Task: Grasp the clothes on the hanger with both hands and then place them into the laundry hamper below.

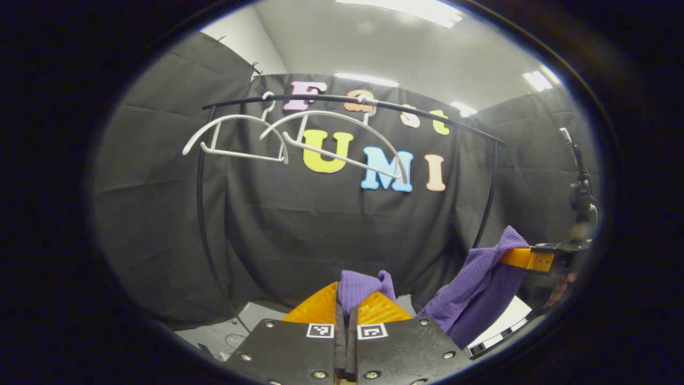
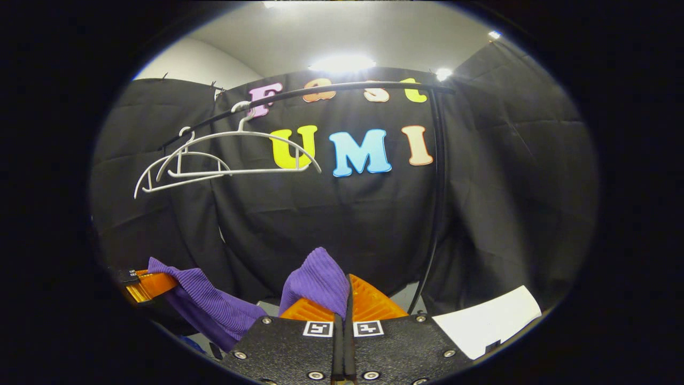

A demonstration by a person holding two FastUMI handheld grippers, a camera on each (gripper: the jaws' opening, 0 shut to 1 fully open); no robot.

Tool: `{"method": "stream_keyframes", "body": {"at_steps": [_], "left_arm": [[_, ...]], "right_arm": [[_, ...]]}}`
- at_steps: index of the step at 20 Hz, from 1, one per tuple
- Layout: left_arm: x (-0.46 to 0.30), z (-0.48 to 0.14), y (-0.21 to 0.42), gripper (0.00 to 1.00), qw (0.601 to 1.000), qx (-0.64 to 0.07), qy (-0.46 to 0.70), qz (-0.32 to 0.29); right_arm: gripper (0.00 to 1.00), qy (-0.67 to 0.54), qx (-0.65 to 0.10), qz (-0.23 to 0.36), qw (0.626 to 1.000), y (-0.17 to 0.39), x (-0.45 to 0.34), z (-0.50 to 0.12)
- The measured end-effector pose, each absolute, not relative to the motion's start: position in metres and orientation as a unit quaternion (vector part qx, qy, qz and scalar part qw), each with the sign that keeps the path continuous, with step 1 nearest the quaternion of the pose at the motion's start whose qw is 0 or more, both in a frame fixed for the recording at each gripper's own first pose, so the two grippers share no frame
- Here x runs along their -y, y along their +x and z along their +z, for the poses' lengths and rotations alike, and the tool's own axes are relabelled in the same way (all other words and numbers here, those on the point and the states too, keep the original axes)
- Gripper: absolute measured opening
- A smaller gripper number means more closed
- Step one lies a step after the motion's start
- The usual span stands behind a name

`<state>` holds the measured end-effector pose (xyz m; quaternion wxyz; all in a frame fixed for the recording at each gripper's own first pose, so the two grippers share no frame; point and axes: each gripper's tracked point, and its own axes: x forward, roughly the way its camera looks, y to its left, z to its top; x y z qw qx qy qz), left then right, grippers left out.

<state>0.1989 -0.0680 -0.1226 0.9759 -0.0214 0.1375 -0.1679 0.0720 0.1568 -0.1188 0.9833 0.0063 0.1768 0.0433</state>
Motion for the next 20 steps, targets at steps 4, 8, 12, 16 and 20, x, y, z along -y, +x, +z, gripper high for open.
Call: {"method": "stream_keyframes", "body": {"at_steps": [4, 8, 12, 16, 20], "left_arm": [[0.066, -0.167, 0.189, 0.01, 0.968, -0.172, -0.001, -0.184], [0.063, -0.224, 0.176, 0.01, 0.956, -0.22, 0.004, -0.193], [0.057, -0.279, 0.175, 0.01, 0.947, -0.26, 0.014, -0.186], [0.066, -0.34, 0.162, 0.01, 0.931, -0.311, 0.014, -0.189], [0.058, -0.395, 0.141, 0.01, 0.916, -0.351, 0.02, -0.192]], "right_arm": [[0.0, -0.013, -0.228, 0.068, 0.971, 0.05, -0.173, -0.161], [0.0, -0.016, -0.266, 0.078, 0.961, 0.041, -0.181, -0.204], [0.0, -0.006, -0.314, 0.077, 0.946, 0.035, -0.185, -0.258], [0.0, 0.006, -0.348, 0.065, 0.935, 0.024, -0.181, -0.307], [0.0, 0.008, -0.379, 0.045, 0.924, 0.02, -0.168, -0.357]]}}
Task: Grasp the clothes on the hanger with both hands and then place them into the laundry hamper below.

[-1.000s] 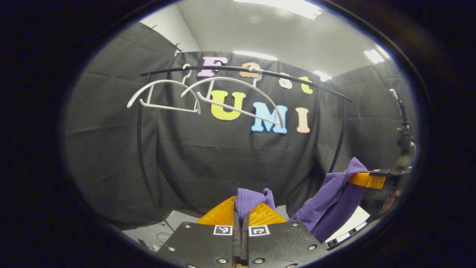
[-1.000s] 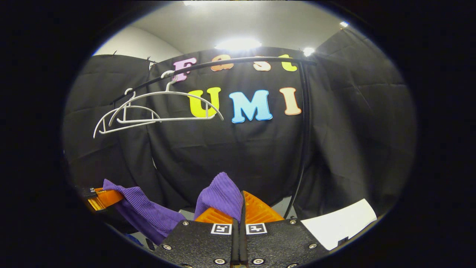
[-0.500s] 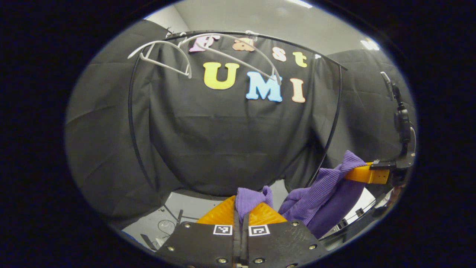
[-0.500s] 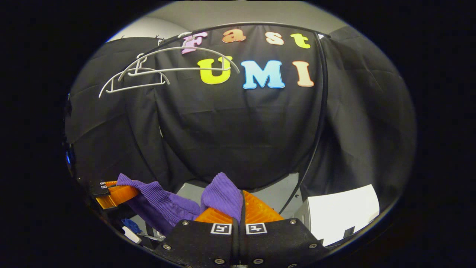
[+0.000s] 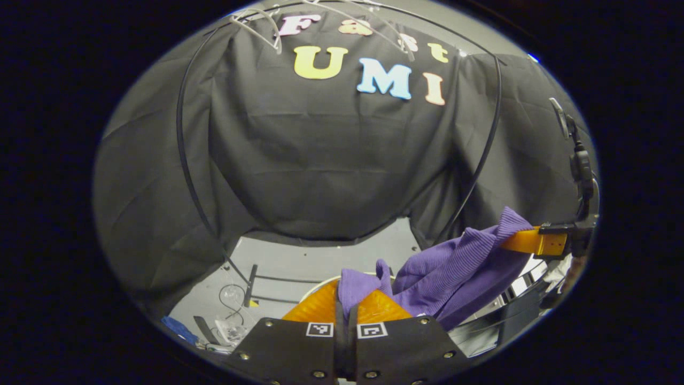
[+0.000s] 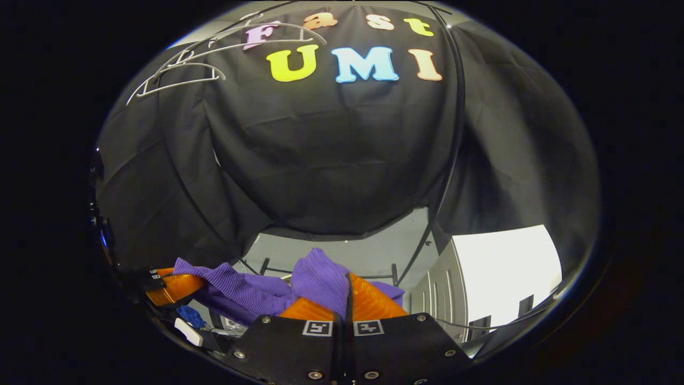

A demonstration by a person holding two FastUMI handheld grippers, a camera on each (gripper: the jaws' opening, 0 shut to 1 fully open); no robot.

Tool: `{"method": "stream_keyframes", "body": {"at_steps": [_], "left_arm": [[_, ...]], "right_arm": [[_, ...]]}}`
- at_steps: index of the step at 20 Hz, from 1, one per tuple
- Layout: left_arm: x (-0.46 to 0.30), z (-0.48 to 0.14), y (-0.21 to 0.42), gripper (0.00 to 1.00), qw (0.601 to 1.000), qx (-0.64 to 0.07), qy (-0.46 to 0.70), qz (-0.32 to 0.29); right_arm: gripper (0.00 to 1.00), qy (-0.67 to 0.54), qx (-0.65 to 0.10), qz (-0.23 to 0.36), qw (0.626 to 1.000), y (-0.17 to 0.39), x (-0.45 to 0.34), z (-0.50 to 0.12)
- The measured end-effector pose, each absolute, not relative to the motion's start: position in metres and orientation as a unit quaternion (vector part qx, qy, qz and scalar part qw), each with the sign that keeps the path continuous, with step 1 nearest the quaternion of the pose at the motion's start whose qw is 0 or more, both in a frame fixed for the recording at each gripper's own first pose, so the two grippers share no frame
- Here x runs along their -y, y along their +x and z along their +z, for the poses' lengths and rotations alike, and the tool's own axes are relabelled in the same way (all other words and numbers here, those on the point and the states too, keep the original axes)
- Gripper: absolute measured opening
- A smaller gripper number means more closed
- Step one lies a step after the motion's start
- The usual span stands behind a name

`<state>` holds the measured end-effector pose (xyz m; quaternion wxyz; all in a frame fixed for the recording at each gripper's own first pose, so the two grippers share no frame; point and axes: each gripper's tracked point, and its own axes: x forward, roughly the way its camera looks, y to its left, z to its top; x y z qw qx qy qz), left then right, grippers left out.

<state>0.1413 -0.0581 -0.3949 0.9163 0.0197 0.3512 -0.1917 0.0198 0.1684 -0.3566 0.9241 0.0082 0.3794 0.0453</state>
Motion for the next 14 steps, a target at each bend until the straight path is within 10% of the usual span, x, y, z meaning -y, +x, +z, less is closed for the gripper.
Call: {"method": "stream_keyframes", "body": {"at_steps": [14], "left_arm": [[0.062, -0.466, 0.13, 0.01, 0.909, -0.393, 0.004, -0.141]], "right_arm": [[0.01, 0.013, -0.43, 0.022, 0.902, 0.006, -0.148, -0.429]]}}
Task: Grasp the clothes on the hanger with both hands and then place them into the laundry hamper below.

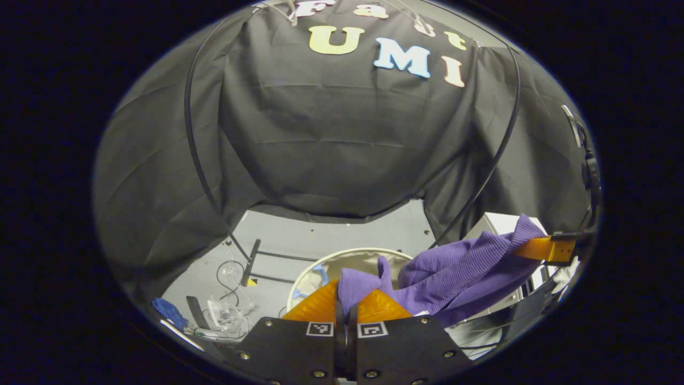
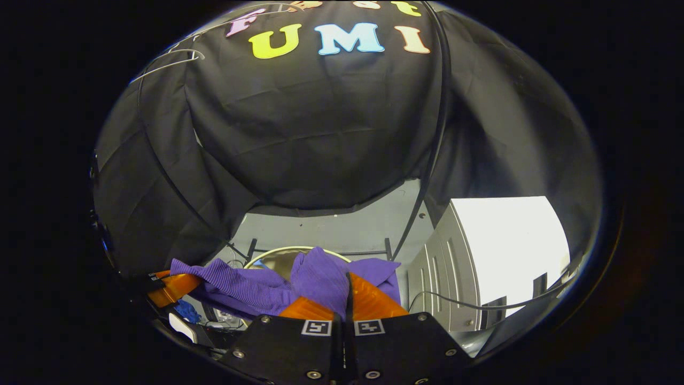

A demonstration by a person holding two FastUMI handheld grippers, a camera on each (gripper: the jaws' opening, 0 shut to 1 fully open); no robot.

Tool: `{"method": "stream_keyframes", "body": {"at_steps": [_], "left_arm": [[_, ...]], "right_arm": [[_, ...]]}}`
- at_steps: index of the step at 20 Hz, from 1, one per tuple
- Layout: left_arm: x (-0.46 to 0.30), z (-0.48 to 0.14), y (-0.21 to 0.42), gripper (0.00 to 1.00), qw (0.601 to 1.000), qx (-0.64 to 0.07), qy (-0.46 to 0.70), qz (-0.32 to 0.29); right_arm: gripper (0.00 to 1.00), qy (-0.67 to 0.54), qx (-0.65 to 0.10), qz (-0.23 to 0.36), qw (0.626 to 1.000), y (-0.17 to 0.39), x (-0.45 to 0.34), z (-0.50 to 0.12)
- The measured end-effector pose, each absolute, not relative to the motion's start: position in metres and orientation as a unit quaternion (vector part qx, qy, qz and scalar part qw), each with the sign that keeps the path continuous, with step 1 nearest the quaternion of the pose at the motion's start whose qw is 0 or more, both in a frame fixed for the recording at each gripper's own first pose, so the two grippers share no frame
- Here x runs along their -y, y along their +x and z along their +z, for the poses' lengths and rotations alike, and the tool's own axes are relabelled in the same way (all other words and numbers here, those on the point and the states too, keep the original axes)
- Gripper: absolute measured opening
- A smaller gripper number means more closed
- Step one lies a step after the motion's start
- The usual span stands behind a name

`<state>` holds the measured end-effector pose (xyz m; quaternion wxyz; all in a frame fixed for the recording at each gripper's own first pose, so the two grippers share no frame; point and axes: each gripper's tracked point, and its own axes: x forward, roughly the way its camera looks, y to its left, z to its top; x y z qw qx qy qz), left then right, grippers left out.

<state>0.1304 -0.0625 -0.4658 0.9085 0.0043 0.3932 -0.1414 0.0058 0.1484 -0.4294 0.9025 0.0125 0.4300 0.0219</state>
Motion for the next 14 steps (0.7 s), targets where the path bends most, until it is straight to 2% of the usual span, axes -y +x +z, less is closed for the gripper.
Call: {"method": "stream_keyframes", "body": {"at_steps": [5, 8, 9, 11, 14], "left_arm": [[0.058, -0.468, 0.129, 0.01, 0.908, -0.4, 0.015, -0.127], [0.057, -0.469, 0.124, 0.01, 0.903, -0.408, 0.037, -0.129], [0.056, -0.467, 0.122, 0.05, 0.902, -0.409, 0.043, -0.129], [0.055, -0.454, 0.122, 0.11, 0.906, -0.401, 0.047, -0.129], [0.063, -0.43, 0.123, 0.55, 0.909, -0.386, 0.046, -0.147]], "right_arm": [[0.04, 0.031, -0.45, 0.028, 0.892, -0.001, -0.153, -0.432], [0.1, 0.042, -0.466, 0.04, 0.883, -0.006, -0.16, -0.43], [0.13, 0.048, -0.467, 0.045, 0.882, -0.006, -0.163, -0.428], [0.42, 0.056, -0.464, 0.052, 0.882, -0.006, -0.169, -0.419], [0.87, 0.052, -0.461, 0.053, 0.884, -0.007, -0.167, -0.405]]}}
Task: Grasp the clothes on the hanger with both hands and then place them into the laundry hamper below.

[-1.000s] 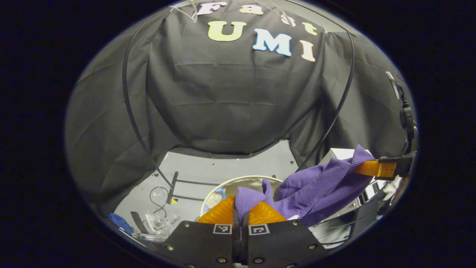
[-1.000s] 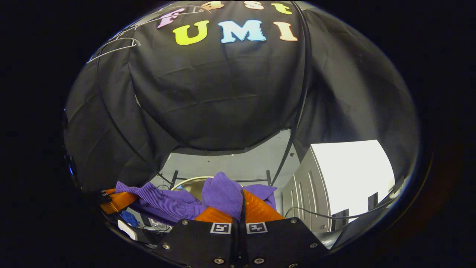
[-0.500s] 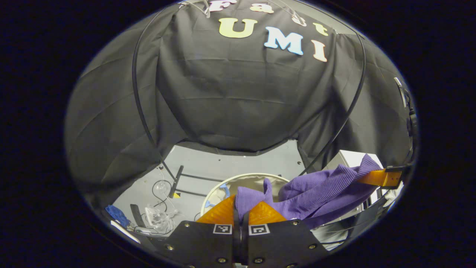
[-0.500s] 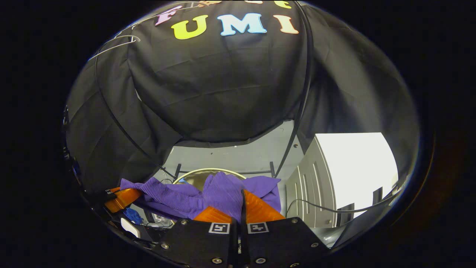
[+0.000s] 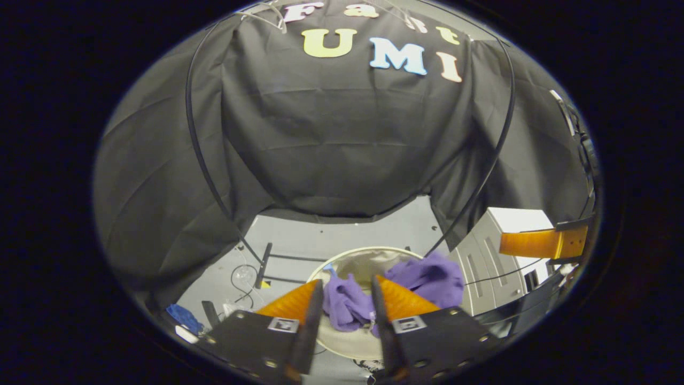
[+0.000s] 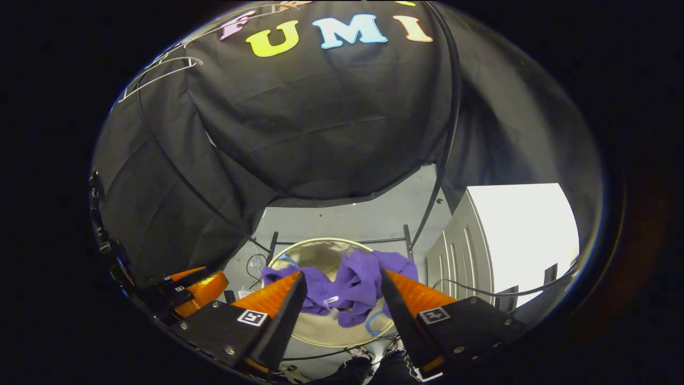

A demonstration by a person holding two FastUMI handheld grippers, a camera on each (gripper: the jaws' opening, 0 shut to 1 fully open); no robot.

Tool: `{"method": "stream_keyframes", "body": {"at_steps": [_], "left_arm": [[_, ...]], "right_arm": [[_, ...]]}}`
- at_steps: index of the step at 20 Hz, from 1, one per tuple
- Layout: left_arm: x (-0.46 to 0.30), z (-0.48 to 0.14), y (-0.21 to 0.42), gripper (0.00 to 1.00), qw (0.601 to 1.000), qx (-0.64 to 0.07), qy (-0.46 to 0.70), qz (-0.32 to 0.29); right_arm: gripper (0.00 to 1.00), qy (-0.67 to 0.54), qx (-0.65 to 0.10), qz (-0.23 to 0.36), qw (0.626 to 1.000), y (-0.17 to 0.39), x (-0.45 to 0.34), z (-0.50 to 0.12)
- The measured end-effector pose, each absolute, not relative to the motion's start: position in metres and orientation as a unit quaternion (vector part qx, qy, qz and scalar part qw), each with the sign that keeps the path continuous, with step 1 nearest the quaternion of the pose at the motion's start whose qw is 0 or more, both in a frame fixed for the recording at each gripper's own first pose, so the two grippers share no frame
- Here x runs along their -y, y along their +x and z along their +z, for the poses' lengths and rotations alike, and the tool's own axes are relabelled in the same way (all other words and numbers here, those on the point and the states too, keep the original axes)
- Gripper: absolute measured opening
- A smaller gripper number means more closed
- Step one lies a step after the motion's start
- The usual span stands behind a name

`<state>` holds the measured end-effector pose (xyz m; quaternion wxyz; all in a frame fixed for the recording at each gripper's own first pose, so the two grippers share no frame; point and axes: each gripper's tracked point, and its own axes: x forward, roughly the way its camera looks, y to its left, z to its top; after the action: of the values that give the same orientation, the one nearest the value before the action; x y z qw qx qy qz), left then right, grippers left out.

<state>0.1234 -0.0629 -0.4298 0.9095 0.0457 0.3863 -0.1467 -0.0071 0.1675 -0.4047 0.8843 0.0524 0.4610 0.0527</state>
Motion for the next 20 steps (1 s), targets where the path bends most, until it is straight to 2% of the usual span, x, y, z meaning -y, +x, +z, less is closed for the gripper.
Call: {"method": "stream_keyframes", "body": {"at_steps": [2, 3, 4, 5, 8, 12, 15, 16, 19, 20], "left_arm": [[0.058, -0.414, 0.127, 0.84, 0.914, -0.375, 0.054, -0.146], [0.055, -0.403, 0.13, 0.8, 0.918, -0.366, 0.06, -0.142], [0.051, -0.39, 0.132, 0.87, 0.922, -0.356, 0.065, -0.138], [0.047, -0.376, 0.134, 0.88, 0.926, -0.347, 0.066, -0.134], [0.035, -0.323, 0.14, 1.0, 0.942, -0.31, 0.059, -0.119], [0.011, -0.236, 0.141, 1.0, 0.963, -0.248, 0.043, -0.096], [-0.003, -0.175, 0.142, 0.88, 0.974, -0.202, 0.036, -0.094], [-0.008, -0.158, 0.141, 1.0, 0.977, -0.189, 0.04, -0.095], [-0.01, -0.099, 0.141, 1.0, 0.983, -0.139, 0.048, -0.105], [-0.01, -0.082, 0.141, 1.0, 0.985, -0.125, 0.049, -0.109]], "right_arm": [[0.95, 0.045, -0.455, 0.047, 0.888, -0.004, -0.159, -0.389], [0.95, 0.042, -0.448, 0.046, 0.892, -0.003, -0.155, -0.378], [0.96, 0.037, -0.439, 0.044, 0.897, -0.002, -0.151, -0.366], [0.95, 0.031, -0.427, 0.042, 0.903, -0.002, -0.146, -0.352], [0.95, 0.017, -0.386, 0.032, 0.922, 0.004, -0.127, -0.307], [0.95, 0.015, -0.316, 0.016, 0.949, 0.011, -0.109, -0.24], [0.95, 0.003, -0.254, 0.008, 0.967, 0.018, -0.098, -0.185], [0.95, -0.004, -0.233, 0.003, 0.973, 0.022, -0.093, -0.166], [0.95, -0.025, -0.169, -0.012, 0.985, 0.028, -0.08, -0.112], [0.91, -0.03, -0.146, -0.017, 0.989, 0.029, -0.075, -0.092]]}}
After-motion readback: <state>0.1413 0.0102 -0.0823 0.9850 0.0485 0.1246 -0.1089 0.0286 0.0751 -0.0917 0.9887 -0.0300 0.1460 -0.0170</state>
